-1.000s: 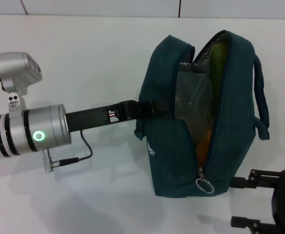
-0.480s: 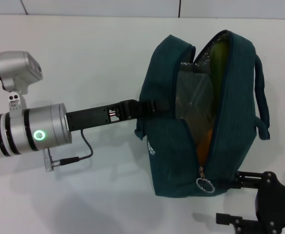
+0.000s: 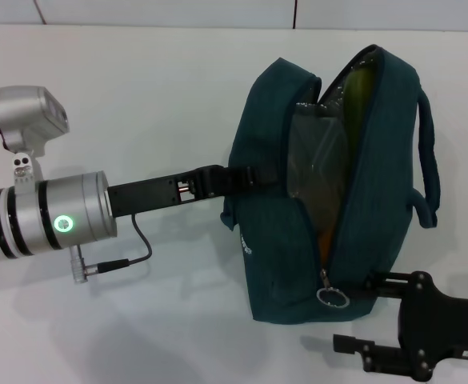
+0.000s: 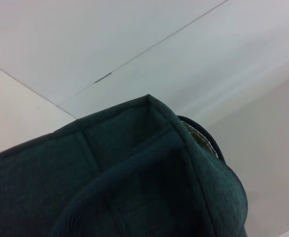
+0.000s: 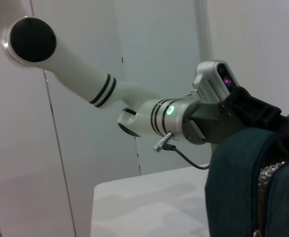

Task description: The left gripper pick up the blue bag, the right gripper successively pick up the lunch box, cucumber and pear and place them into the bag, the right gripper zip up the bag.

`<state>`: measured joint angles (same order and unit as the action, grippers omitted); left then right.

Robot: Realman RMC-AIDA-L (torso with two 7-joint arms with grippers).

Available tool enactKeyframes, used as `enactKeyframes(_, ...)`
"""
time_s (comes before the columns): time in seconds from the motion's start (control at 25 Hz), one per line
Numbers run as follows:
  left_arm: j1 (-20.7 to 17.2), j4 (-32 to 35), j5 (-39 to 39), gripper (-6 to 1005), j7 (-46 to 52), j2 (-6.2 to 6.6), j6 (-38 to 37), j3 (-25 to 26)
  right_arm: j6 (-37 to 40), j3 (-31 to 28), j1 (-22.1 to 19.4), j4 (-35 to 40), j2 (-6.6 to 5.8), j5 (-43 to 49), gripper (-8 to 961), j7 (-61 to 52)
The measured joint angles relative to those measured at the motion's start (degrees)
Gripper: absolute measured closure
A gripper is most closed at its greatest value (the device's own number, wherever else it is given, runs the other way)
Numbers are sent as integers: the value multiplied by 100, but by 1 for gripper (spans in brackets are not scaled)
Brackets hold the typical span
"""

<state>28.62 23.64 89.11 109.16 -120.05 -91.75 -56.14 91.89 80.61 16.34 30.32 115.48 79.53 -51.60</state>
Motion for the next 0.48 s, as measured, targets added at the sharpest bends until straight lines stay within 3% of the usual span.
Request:
enactKeyframes(0.36, 2, 0, 0, 954, 0, 0, -13, -3, -182, 73, 13, -64, -1, -312, 350, -45)
enactKeyframes(0.48, 3, 1, 0, 954, 0, 0, -14, -3, -251, 144, 12, -69, 2, -340, 462, -45)
